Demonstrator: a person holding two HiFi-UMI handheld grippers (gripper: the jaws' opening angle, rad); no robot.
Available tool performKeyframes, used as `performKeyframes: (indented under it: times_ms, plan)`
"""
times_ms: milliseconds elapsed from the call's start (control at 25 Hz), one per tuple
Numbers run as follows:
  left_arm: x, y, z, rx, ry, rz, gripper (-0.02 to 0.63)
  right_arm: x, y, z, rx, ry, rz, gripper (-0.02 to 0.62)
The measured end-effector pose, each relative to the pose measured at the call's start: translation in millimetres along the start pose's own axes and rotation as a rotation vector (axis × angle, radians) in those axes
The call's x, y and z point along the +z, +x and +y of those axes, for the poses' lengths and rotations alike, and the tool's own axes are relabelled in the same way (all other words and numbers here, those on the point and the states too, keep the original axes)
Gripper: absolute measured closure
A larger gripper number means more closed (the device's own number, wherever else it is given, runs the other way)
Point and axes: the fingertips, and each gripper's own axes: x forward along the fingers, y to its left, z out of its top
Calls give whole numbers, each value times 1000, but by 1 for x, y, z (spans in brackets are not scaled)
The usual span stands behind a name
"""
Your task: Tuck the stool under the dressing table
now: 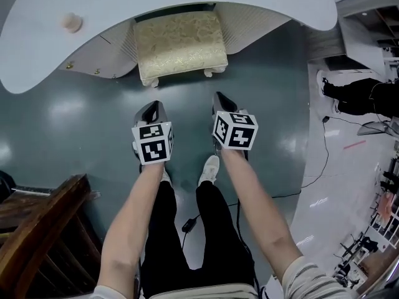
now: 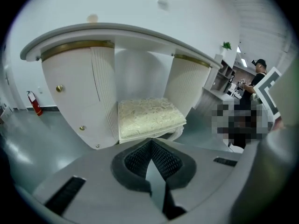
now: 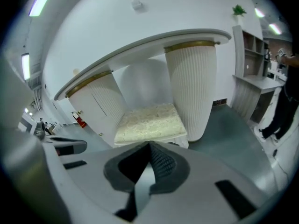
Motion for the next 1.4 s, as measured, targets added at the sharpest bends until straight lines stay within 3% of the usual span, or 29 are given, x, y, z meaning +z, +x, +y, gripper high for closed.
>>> performKeyframes:
  times_ms: [440, 1000, 1400]
  plan:
    - [4, -81, -24, -23, -57, -43, 601, 8, -81, 40, 46, -2, -69, 581]
    - [30, -182, -66, -49, 7, -113, 601, 22, -191, 90, 113, -67, -145, 581]
    - [63, -250, -90, -75, 51, -206, 601, 54, -253, 117, 147, -80, -220, 581]
